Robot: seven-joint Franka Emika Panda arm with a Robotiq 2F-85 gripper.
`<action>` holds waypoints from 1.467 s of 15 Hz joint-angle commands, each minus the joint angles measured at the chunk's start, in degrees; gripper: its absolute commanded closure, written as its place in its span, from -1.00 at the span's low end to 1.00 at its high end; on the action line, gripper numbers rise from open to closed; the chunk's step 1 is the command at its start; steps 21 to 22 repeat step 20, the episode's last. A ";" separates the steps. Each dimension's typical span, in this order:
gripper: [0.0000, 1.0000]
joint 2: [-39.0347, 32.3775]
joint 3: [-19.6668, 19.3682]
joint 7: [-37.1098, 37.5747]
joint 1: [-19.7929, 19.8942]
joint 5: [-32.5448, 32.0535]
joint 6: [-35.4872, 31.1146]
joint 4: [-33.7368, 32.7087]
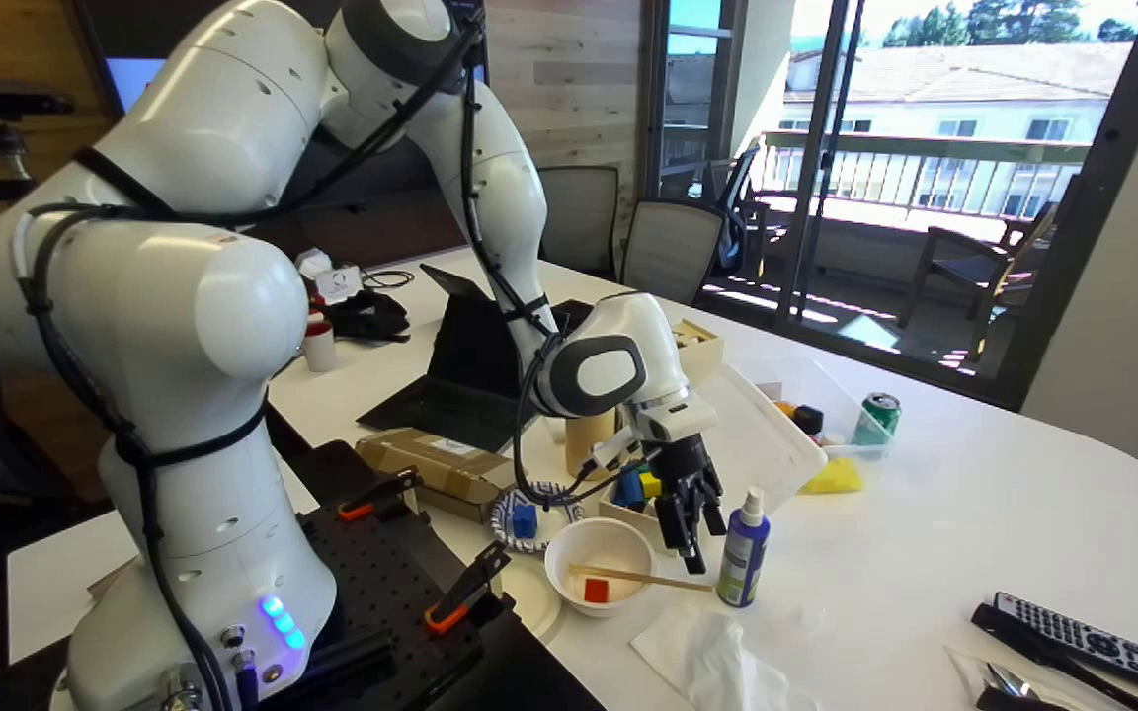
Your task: Use the chopsticks to stir the blocks
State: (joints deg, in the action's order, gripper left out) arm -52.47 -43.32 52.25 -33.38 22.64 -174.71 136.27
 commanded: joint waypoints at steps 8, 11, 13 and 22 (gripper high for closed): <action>-1.00 28.48 -4.87 -22.19 3.09 -3.53 12.34 8.02; -1.00 35.16 -5.93 -21.42 5.25 -11.39 18.79 7.61; -1.00 38.46 -3.93 -20.64 8.35 -16.31 22.83 6.64; -1.00 44.36 14.26 -24.78 25.93 -20.54 32.89 4.35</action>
